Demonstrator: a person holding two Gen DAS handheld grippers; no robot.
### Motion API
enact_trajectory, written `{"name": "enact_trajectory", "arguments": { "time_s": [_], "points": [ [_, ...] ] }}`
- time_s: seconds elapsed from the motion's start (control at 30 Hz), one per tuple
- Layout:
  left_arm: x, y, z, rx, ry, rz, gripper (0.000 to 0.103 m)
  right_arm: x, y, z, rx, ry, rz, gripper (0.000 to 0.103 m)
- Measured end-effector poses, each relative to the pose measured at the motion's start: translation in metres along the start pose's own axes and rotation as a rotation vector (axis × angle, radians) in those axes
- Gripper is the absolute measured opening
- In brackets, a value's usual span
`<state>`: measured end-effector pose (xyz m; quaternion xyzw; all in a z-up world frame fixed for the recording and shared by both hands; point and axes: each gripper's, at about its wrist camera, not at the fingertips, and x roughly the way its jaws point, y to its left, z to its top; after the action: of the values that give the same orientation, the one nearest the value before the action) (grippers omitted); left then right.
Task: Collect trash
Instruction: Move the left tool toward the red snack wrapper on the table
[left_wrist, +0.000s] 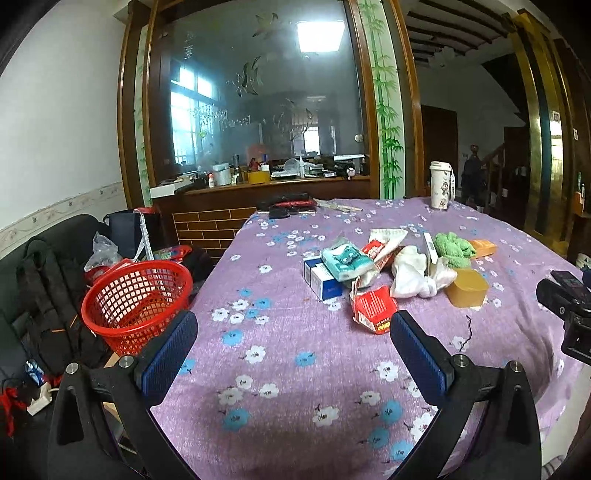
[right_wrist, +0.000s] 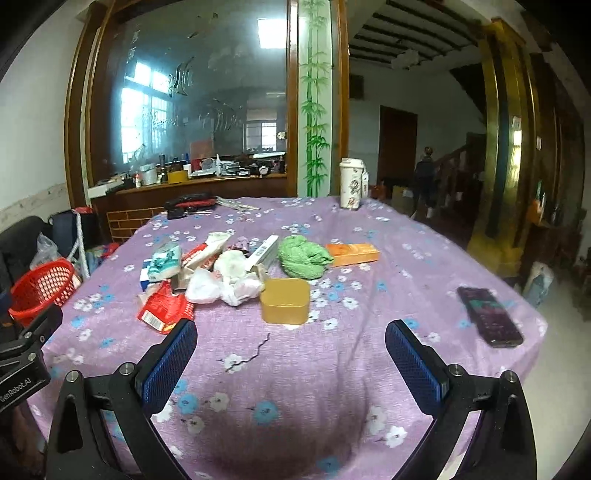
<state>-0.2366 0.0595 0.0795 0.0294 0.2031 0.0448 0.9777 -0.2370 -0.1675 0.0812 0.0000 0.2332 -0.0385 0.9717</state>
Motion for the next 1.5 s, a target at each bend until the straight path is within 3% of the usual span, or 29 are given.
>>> {"name": "enact_trajectory", "arguments": {
  "time_s": [0.53, 1.5],
  "points": [
    [0.013, -0.004, -0.002, -0.008, 0.05, -0.012, 0.103, 0.007, 0.005, 0.0, -0.017, 0.014, 0.014, 0.103],
    [0.011, -0.006, -0.008, -0.001, 0.063, -0.013, 0.103, 0.013, 0.006, -0.004, -0.011, 0.054, 0.023, 0.103]
  ]
}}
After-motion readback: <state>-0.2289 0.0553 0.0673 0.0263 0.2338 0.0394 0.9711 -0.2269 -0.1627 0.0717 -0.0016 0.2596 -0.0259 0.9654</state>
